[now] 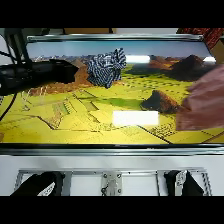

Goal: Fold the clothes and pants, and hang the long-sleeved shirts on hangers.

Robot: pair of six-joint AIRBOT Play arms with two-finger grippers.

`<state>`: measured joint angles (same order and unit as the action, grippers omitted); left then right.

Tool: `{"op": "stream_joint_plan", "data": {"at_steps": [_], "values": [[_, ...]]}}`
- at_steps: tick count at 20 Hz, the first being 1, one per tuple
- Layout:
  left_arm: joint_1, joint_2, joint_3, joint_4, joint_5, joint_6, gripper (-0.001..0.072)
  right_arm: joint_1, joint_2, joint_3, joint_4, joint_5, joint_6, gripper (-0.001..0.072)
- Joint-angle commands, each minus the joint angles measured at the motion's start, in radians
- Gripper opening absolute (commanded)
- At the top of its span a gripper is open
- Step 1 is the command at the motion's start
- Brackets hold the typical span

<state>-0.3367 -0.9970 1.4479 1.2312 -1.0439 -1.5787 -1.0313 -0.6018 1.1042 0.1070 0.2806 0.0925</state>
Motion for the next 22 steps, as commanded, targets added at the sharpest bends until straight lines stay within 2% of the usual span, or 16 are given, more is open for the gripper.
{"op": "stream_joint_plan", "data": {"at_steps": [1, 4, 8, 22], "values": [[-0.012, -0.041, 0.001, 0.002, 0.025, 0.013, 0.0016, -0.029, -0.034, 0.096, -0.12, -0.251, -0.018, 0.0011], [-0.012, -0.047, 0.001, 0.009, 0.029, 0.013, 0.0017, -0.029, -0.084, 0.177, -0.142, -0.336, -0.019, 0.0011], [-0.012, -0.046, 0.001, 0.008, 0.033, 0.037, 0.0016, -0.029, -0.156, 0.267, -0.15, -0.337, -0.045, 0.0011], [-0.013, -0.047, 0.001, 0.007, 0.051, 0.037, 0.0016, -0.029, -0.199, 0.277, -0.15, -0.428, -0.044, 0.0012]]}}
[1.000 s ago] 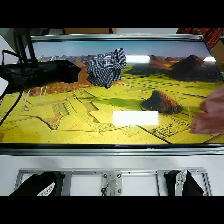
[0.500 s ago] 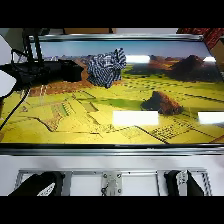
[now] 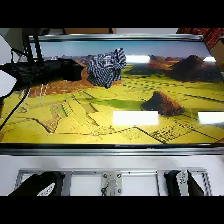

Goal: Fold the clothes and pants, and hang the long-sleeved shirts on hangers.

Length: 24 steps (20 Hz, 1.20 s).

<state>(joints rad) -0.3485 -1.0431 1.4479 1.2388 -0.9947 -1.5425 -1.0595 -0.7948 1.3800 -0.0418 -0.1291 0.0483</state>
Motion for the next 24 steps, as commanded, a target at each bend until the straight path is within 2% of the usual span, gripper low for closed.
{"op": "stream_joint_plan", "data": {"at_steps": [1, 4, 8, 16, 18, 24], "values": [[-0.001, 0.0, 0.001, -0.001, 0.002, 0.001, 0.0017, -0.001, -0.008, 0.001, -0.001, -0.021, 0.001, 0.0012], [-0.001, 0.0, 0.001, 0.0, 0.002, 0.001, 0.0017, -0.001, -0.01, 0.001, -0.001, -0.027, 0.0, 0.0012], [-0.001, 0.0, 0.001, 0.0, 0.0, 0.001, 0.0016, -0.003, -0.013, 0.001, 0.0, -0.108, 0.004, 0.0013], [-0.001, 0.0, 0.001, -0.002, 0.0, 0.001, 0.0016, -0.119, -0.037, -0.001, 0.005, -0.106, 0.003, 0.0013], [-0.001, 0.0, 0.001, -0.002, 0.0, 0.001, 0.0017, -0.146, -0.042, -0.005, 0.055, -0.106, 0.0, 0.0013], [-0.001, 0.0, 0.001, -0.003, 0.001, 0.001, 0.0016, -0.152, -0.017, -0.067, 0.065, -0.091, 0.0, 0.0016]]}}
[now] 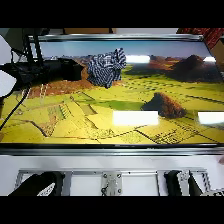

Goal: Fold the clothes and pants, and hang the long-sleeved shirts on hangers.

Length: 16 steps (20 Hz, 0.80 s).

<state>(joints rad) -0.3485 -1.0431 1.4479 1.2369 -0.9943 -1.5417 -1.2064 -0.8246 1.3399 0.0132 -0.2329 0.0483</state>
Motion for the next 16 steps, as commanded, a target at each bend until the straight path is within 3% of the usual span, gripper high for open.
{"op": "stream_joint_plan", "data": {"at_steps": [1, 4, 6, 7, 12, 16], "values": [[-0.001, 0.0, 0.001, -0.002, 0.001, 0.0, 0.0017, -0.005, 0.021, -0.038, 0.01, 0.018, 0.0, 0.0024], [-0.001, 0.0, 0.001, -0.002, 0.003, 0.0, 0.0016, -0.005, 0.029, -0.042, 0.01, 0.061, 0.0, 0.0051], [-0.001, 0.0, 0.001, -0.001, 0.004, 0.0, 0.0016, -0.005, 0.035, -0.042, 0.01, 0.093, 0.0, 0.0472], [-0.001, 0.0, 0.001, -0.001, 0.004, 0.0, 0.0017, -0.005, 0.04, -0.042, 0.01, 0.1, 0.0, 0.0576], [0.0, 0.0, 0.001, 0.0, 0.004, 0.001, 0.0016, -0.005, 0.104, -0.042, 0.01, 0.122, 0.021, 0.0578], [0.0, 0.0, 0.001, 0.002, 0.004, 0.001, 0.0016, -0.005, 0.158, -0.042, 0.01, 0.361, 0.169, 0.0578]]}}
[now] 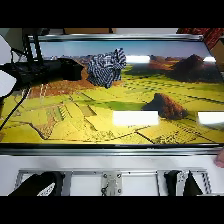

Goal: Fold the clothes and pants, and hang the long-sleeved shirts on hangers.

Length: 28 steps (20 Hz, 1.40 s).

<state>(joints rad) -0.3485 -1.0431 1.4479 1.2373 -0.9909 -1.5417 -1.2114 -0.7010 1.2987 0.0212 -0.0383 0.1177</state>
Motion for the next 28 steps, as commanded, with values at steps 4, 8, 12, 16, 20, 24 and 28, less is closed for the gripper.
{"op": "stream_joint_plan", "data": {"at_steps": [4, 8, 12, 16, 20, 24, 28], "values": [[-0.001, 0.0, 0.001, 0.001, 0.0, 0.001, 0.0016, 0.01, 0.006, 0.0, 0.003, 0.759, 0.202, 0.0577], [-0.001, 0.0, 0.0, 0.001, -0.001, 0.001, 0.0017, 0.242, -0.115, -0.006, -0.007, 1.167, 0.239, 0.0569], [-0.001, 0.0, 0.0, 0.001, -0.004, 0.0, 0.0017, 0.693, -0.237, -0.006, -0.174, 1.236, 0.281, 0.0569], [-0.001, 0.0, 0.0, 0.0, -0.035, 0.0, 0.0017, 1.128, -0.352, -0.006, -0.402, 1.236, 0.28, 0.0569], [-0.001, 0.0, 0.0, 0.0, -0.063, 0.0, 0.0016, 1.331, -0.448, -0.006, -0.489, 1.237, 0.28, 0.0569], [-0.001, 0.0, 0.0, 0.001, -0.063, 0.0, 0.0016, 1.363, -0.48, -0.006, -0.489, 1.247, 0.28, 0.0537], [-0.001, 0.0, 0.0, 0.0, -0.063, 0.0, 0.0016, 1.36, -0.48, -0.006, -0.489, 1.259, 0.28, 0.0024]]}}
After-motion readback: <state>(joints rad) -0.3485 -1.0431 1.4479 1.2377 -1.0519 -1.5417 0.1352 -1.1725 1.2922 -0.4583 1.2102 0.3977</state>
